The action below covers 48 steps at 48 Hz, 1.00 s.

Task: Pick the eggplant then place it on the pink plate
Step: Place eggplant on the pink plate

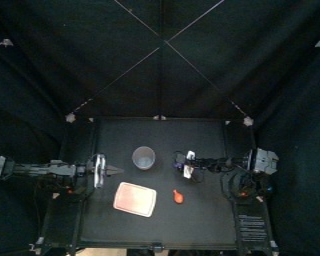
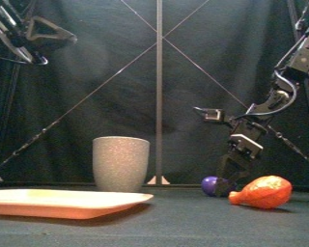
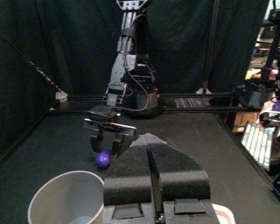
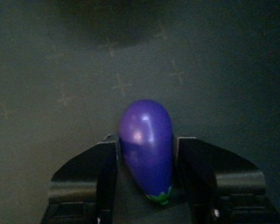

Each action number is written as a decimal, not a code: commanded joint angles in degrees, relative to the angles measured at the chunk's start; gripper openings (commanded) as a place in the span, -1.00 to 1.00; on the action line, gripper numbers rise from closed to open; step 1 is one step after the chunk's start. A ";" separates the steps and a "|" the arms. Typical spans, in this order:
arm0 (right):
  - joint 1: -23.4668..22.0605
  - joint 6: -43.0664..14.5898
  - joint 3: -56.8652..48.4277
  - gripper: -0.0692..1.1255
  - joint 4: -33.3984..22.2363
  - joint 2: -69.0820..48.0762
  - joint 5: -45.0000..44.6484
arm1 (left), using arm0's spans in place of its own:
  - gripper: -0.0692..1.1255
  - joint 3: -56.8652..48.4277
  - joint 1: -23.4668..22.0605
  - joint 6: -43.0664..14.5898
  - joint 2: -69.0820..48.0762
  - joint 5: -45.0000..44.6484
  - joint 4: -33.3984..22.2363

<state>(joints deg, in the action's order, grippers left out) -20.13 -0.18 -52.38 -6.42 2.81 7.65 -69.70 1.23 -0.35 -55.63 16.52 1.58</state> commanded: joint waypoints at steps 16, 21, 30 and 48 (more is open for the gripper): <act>13.80 -0.53 13.97 0.06 2.46 -6.06 -6.42 | -0.94 0.70 0.09 -0.09 0.18 0.18 0.09; 18.19 -0.53 19.25 0.06 2.72 -4.48 -6.94 | -0.94 0.70 0.09 -0.09 0.18 0.18 0.09; 22.59 -0.44 27.16 0.06 2.46 2.29 -6.86 | -0.94 0.70 0.09 -0.09 0.18 0.18 0.09; 25.22 -0.44 43.15 0.35 2.29 18.11 -11.25 | -0.94 0.53 0.09 -0.09 -0.35 0.09 0.09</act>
<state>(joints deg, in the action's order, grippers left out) 5.01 -0.88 -12.57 -4.13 21.09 -2.37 -69.79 1.23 -0.35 -55.90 16.44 1.58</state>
